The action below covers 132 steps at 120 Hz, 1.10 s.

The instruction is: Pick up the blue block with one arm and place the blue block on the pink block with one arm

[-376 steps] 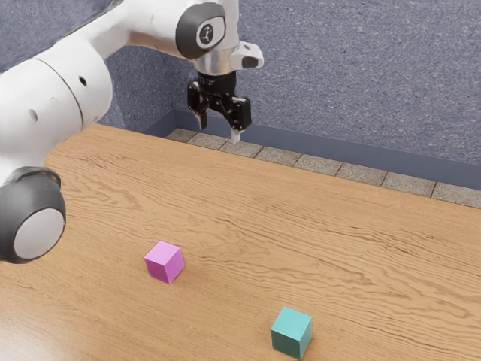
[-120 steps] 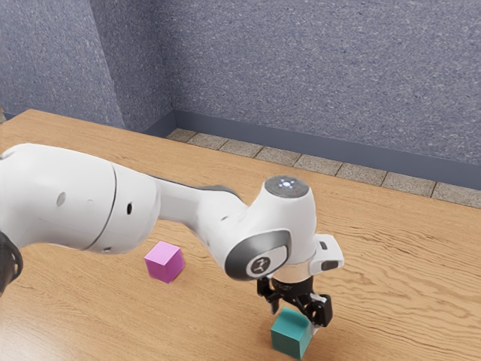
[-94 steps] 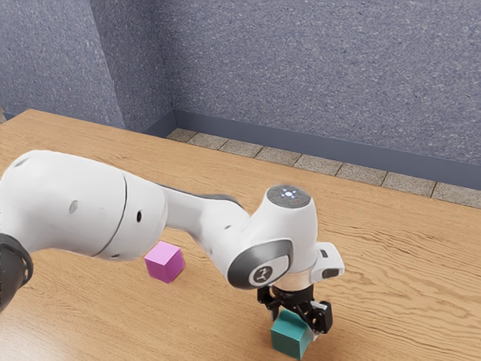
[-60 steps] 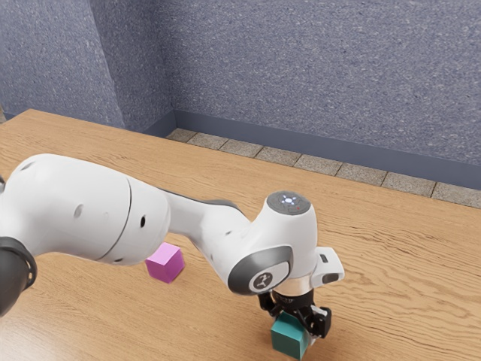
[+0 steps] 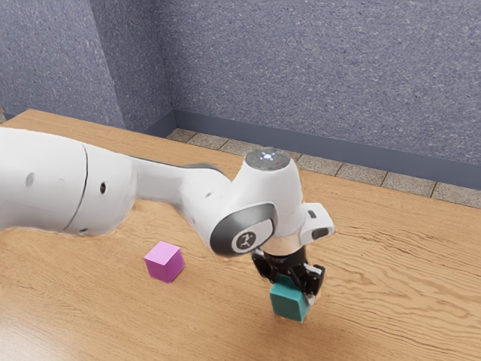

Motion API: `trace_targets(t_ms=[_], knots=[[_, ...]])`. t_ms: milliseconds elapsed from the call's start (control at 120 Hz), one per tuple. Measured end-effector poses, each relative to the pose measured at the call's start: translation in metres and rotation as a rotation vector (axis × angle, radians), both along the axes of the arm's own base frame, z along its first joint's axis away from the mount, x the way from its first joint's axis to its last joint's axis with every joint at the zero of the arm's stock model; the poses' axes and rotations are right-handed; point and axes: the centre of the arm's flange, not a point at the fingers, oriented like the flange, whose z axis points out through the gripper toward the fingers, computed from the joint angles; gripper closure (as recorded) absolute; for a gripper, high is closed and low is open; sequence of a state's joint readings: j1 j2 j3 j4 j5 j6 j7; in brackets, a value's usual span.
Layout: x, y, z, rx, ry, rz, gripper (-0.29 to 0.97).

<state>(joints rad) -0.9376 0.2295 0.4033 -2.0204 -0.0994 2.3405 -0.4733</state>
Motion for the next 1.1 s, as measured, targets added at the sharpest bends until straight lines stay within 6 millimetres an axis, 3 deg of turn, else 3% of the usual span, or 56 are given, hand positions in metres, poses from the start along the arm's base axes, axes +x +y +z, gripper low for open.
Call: trace_targets(t_ms=[108,242,375,558,633,775,1000,1100], knots=[[0.0,0.07,0.034,-0.001,-0.008,0.064,0.37],[-0.023,0.165,0.058,-0.008,-0.012,0.141,0.37],[-0.052,0.202,0.067,0.009,-0.026,0.129,0.37],[-0.054,0.255,0.066,0.065,-0.007,0.142,0.38],[-0.052,0.269,0.06,0.093,0.008,0.131,0.38],[-0.049,0.272,0.051,0.134,0.025,0.074,0.38],[-0.042,0.273,0.053,0.16,0.023,-0.012,0.38],[-0.032,0.285,0.056,0.171,0.019,-0.019,0.38]])
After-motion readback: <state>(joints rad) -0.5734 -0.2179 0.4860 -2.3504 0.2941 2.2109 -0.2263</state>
